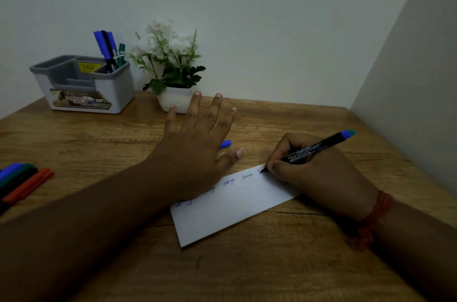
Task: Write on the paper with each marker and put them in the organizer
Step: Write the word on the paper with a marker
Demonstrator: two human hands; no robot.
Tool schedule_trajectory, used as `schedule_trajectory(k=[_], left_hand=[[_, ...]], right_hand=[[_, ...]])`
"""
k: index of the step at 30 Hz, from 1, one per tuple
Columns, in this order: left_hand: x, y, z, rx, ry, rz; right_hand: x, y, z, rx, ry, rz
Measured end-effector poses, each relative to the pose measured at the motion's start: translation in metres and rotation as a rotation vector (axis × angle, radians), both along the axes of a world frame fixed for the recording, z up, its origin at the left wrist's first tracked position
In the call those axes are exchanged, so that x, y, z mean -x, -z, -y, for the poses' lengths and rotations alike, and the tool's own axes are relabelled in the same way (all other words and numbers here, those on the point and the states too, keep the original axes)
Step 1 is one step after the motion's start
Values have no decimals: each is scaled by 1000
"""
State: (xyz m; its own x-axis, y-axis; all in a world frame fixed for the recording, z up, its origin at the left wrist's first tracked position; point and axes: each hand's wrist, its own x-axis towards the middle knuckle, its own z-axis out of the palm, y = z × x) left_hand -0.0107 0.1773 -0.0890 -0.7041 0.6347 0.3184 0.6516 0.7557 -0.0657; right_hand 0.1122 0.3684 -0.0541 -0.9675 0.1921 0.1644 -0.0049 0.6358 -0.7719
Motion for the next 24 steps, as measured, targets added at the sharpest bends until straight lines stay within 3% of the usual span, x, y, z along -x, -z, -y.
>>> schedule_trajectory(k=[24], left_hand=[[1,1,0,15,2,-1]], right_hand=[[0,1,0,-1,25,-20]])
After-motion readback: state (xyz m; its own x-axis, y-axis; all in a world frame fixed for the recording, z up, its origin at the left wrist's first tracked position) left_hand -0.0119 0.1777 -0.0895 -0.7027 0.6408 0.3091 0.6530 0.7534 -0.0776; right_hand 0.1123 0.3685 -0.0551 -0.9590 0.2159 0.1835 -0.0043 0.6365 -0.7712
